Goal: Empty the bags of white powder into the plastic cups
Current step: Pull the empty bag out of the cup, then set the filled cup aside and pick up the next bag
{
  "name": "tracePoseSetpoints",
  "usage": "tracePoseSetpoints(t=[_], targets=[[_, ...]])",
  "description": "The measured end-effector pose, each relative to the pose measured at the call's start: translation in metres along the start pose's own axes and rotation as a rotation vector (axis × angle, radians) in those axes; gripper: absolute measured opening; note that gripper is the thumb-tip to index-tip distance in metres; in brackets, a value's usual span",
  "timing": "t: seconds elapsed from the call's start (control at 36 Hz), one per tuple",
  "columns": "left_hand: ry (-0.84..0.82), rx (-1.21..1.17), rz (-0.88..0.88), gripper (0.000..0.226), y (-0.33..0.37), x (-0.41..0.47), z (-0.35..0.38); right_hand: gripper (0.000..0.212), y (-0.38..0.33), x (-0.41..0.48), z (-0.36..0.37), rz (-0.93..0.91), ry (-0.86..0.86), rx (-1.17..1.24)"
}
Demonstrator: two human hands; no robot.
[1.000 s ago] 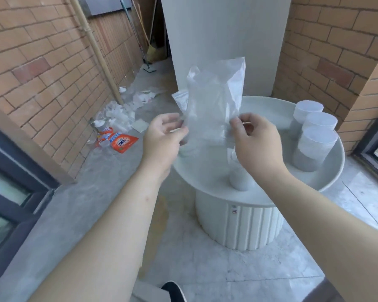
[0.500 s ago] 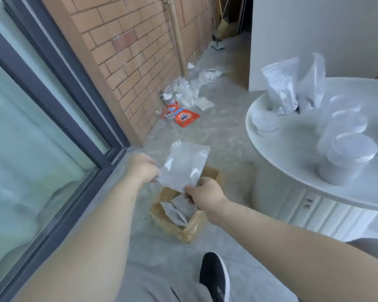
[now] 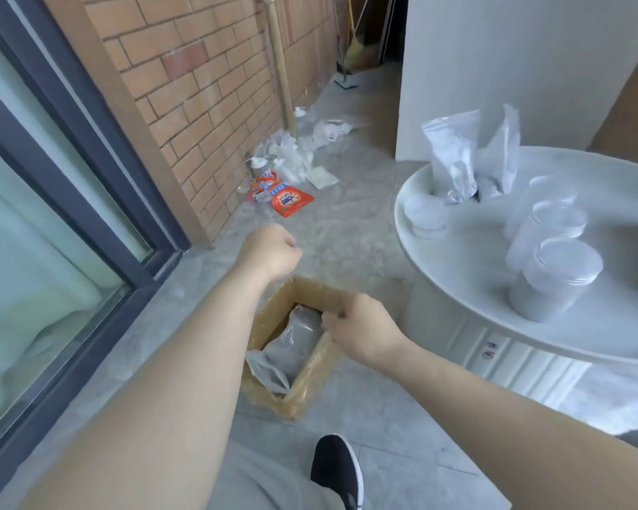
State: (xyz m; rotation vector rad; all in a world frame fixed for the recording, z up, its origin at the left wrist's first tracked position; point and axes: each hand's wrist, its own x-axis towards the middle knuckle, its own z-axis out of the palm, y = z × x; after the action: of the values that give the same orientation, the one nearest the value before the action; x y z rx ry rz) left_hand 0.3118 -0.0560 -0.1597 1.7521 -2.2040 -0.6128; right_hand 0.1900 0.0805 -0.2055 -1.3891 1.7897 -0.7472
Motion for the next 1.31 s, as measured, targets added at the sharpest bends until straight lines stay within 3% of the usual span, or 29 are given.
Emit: tracePoseSetpoints(t=[0.08, 0.17, 0.28, 0.42, 0.47, 0.61, 0.75, 0.94, 1.19, 1.31], targets=[[0.028, -0.214, 0.139, 0.009, 0.050, -0.003, -0.005, 0.030, -0.016, -0.020, -0.043, -0.167, 0.255, -0.007], [0.012, -0.351, 0.279, 0.012, 0.099, -0.008, 0.003, 0.027, -0.017, -0.042, -0.089, -0.290, 0.491, 0.030], [-0.007, -0.293, 0.416, 0.009, 0.148, -0.014, 0.028, 0.022, 0.000, -0.068, -0.141, -0.449, 0.819, -0.069], [-0.053, -0.086, 0.484, 0.018, 0.189, -0.006, 0.073, 0.021, 0.041, -0.093, -0.189, -0.395, 1.031, -0.160], [-0.025, 0.072, 0.476, 0.033, 0.197, 0.002, 0.088, 0.026, 0.059, -0.100, -0.199, -0.302, 1.019, -0.105], [0.014, 0.262, 0.283, 0.062, 0.199, 0.025, 0.117, 0.066, 0.097, -0.108, -0.203, -0.011, 0.808, 0.069], [0.101, 0.318, 0.223, 0.064, 0.198, 0.033, 0.134, 0.086, 0.120, -0.103, -0.196, 0.126, 0.591, 0.092], [0.165, 0.303, 0.249, 0.043, 0.199, 0.037, 0.135, 0.079, 0.123, -0.087, -0.191, 0.210, 0.486, -0.183], [0.299, 0.045, 0.362, 0.061, 0.220, 0.016, 0.100, 0.058, 0.122, -0.074, -0.189, 0.230, 0.477, -0.254], [0.178, -0.137, 0.464, 0.068, 0.249, -0.019, 0.073, 0.050, 0.118, -0.075, -0.191, 0.203, 0.542, -0.169]])
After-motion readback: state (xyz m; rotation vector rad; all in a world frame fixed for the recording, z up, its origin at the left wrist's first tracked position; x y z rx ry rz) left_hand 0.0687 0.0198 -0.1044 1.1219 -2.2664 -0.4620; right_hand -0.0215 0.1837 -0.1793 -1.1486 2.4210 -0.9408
